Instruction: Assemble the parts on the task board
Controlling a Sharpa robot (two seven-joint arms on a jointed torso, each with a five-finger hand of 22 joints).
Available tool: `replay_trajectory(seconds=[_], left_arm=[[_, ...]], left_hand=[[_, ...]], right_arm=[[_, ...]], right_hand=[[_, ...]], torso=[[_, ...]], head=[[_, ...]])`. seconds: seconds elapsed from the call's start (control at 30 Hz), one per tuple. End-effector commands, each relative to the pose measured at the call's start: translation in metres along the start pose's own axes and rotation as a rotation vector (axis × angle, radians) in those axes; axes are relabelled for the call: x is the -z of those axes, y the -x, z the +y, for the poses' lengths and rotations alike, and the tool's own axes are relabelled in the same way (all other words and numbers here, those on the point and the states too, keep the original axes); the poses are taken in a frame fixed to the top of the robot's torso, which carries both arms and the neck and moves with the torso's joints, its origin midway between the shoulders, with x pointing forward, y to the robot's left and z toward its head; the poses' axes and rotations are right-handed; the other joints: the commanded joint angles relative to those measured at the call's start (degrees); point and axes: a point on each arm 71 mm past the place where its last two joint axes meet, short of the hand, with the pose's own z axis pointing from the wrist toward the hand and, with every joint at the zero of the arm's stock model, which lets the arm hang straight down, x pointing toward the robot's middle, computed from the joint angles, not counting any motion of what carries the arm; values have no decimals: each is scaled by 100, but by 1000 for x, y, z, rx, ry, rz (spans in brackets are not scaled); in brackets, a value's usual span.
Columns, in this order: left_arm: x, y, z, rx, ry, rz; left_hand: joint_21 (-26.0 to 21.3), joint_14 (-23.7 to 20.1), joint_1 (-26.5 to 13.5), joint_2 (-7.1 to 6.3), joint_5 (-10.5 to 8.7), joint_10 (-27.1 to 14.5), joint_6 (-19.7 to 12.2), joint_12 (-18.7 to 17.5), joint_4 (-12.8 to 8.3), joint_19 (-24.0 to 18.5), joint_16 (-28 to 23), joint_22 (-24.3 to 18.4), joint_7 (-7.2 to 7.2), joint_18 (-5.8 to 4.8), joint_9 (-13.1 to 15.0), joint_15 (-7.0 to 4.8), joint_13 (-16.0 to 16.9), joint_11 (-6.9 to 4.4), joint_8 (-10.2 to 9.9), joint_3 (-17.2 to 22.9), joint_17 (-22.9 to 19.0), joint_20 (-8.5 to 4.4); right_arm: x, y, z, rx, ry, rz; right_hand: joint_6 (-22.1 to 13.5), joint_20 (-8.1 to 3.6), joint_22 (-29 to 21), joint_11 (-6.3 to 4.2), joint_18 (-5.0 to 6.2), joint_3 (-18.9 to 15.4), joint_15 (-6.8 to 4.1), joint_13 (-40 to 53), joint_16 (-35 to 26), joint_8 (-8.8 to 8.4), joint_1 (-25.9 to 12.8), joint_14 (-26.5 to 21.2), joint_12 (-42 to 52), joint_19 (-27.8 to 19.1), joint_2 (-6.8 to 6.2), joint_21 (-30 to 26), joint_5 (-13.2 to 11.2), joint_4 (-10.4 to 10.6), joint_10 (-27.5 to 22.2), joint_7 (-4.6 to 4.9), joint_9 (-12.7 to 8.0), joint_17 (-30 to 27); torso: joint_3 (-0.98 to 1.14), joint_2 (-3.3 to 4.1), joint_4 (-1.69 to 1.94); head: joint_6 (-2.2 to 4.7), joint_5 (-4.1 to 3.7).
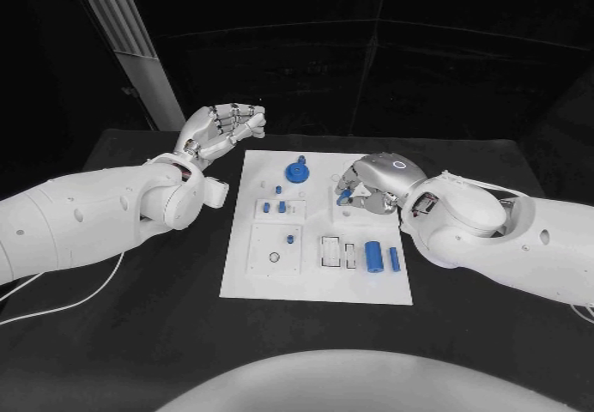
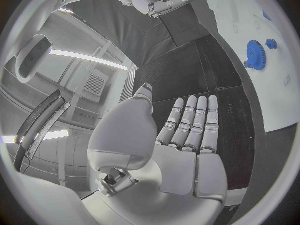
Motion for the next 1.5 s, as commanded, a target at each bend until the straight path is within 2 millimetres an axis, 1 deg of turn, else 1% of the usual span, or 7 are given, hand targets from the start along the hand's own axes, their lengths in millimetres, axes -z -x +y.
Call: replay_trajectory(seconds=[0.03,0.37,0.43,0.53,0.77,1.0,1.5], left_arm=[[0,-1,-10,10,-139,8],[-3,-3,-9,8,-138,9],[-3,-3,-9,8,-138,9],[-4,-4,-9,7,-139,9],[-4,-4,-9,7,-139,9],[-4,-4,-9,6,-139,8],[-5,-5,-9,6,-140,9]], left_hand=[[-36,-40,14,55,9,-21,-35,21,3,30,20,-7,483,-44,-4,9,-6,-3,39,-46,-5,0],[-36,-40,14,55,9,-21,-35,21,3,30,20,-7,483,-44,-4,9,-6,-3,39,-46,-5,0],[-36,-40,14,55,9,-21,-35,21,3,30,20,-7,483,-44,-4,9,-6,-3,39,-46,-5,0],[-36,-40,14,55,9,-21,-35,21,3,30,20,-7,483,-44,-4,9,-6,-3,39,-46,-5,0],[-38,-44,19,63,10,-28,-41,35,3,31,32,-11,484,-45,-4,10,-7,-3,50,-51,-19,0],[-38,-44,19,63,10,-28,-41,35,3,31,32,-11,484,-45,-4,10,-7,-3,50,-51,-19,0],[-39,-45,20,64,10,-31,-44,41,3,32,38,-12,484,-45,-4,10,-8,-3,55,-54,-25,0]], right_arm=[[-1,7,12,-30,71,-74],[-17,2,59,-102,225,-42],[-21,0,70,-114,260,-26],[-26,-2,80,-119,287,-5],[-37,-11,96,-105,324,69],[-45,-20,104,-60,348,138],[-55,-36,118,74,390,268]], right_hand=[[19,-42,1296,6,6,15,-23,0,28,-33,39,383,-41,342,-42,47,19,20,44,29,-3,239],[16,-42,1302,14,3,38,-20,-1,38,-53,90,387,-92,348,-41,61,19,15,48,41,-11,257],[10,-41,1301,19,4,41,-18,-2,38,-60,94,386,-105,347,-41,58,19,18,44,46,-14,256],[5,-40,1299,23,5,42,-16,-2,38,-65,95,386,-115,345,-41,53,18,22,41,50,-17,255],[-17,-35,1297,34,6,50,-7,-2,39,-88,107,385,-155,341,-38,45,19,24,27,63,-27,254],[-40,-30,1293,45,9,56,1,-1,40,-111,120,384,-189,335,-38,32,19,22,16,77,-36,252],[-59,-24,1285,57,14,57,12,-1,40,-130,121,383,-217,325,-40,9,19,27,10,89,-44,248]], torso=[[1,5,8],[-4,2,16],[-1,3,3],[-3,-1,4],[-1,4,12],[-3,8,-1],[-1,11,1]], head=[[-7,18],[-33,127],[-46,214],[-74,286],[-119,349],[-149,396],[-149,369]])
